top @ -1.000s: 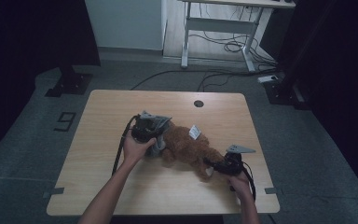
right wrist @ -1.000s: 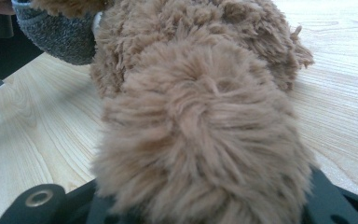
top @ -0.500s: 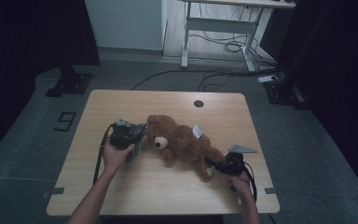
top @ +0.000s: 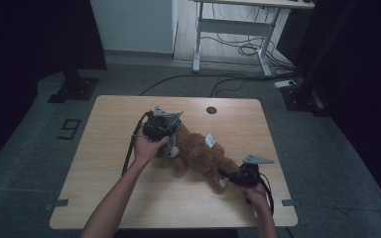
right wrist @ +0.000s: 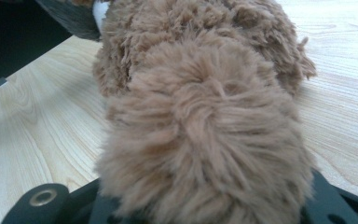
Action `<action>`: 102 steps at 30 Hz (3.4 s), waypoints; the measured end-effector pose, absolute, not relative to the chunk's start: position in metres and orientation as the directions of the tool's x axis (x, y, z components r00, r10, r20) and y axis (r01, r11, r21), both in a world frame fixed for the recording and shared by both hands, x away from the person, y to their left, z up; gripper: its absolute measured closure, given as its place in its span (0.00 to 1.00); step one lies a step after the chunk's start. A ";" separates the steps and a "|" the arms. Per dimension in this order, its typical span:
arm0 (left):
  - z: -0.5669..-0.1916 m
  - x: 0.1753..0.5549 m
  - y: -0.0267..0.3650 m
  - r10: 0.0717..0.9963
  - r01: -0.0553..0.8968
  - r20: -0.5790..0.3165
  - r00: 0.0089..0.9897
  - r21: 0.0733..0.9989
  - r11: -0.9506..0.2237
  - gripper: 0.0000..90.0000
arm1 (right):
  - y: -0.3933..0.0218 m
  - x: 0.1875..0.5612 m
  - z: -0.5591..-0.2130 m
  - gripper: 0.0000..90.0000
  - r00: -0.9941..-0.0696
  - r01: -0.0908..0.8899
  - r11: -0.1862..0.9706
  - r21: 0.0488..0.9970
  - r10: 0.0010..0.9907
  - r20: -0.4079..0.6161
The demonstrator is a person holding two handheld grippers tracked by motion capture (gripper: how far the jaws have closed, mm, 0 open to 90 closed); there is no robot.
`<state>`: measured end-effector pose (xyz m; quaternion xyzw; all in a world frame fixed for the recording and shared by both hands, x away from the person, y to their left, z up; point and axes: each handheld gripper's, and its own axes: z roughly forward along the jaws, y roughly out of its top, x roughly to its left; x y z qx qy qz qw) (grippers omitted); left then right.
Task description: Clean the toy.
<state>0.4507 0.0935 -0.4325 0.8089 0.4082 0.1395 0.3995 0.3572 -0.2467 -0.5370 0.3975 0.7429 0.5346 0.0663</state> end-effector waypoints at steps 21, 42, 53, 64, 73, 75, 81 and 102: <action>-0.448 0.431 0.135 0.771 0.546 -0.190 0.608 0.805 -0.231 0.92 | -0.227 0.386 -0.521 0.69 -0.571 0.457 0.230 0.859 0.817 0.085; -0.452 0.498 0.091 0.763 0.600 -0.183 0.621 0.737 -0.311 0.92 | -0.233 0.371 -0.532 0.69 -0.626 0.409 0.201 0.890 0.772 0.114; -0.471 0.463 0.112 0.763 0.599 -0.226 0.606 0.760 -0.251 0.93 | -0.235 0.371 -0.526 0.62 -0.579 0.433 0.180 0.883 0.806 0.120; -0.478 0.450 0.126 0.760 0.614 -0.264 0.594 0.760 -0.215 0.94 | -0.239 0.362 -0.502 0.31 -0.593 0.493 0.059 0.868 0.753 0.286; -0.482 0.444 0.132 0.759 0.619 -0.277 0.589 0.759 -0.202 0.94 | -0.239 0.368 -0.464 0.24 -0.612 0.489 -0.017 0.872 0.706 0.356; -0.482 0.444 0.133 0.758 0.619 -0.276 0.591 0.757 -0.208 0.94 | -0.236 0.371 -0.461 0.24 -0.610 0.494 -0.010 0.869 0.709 0.355; -0.482 0.441 0.136 0.762 0.627 -0.281 0.584 0.752 -0.202 0.93 | -0.217 0.391 -0.474 0.26 -0.586 0.558 0.051 0.828 0.731 0.349; -0.449 0.404 0.169 0.742 0.579 -0.268 0.614 0.792 -0.194 0.92 | -0.150 0.338 -0.520 0.51 -0.692 0.434 0.236 0.869 0.706 0.154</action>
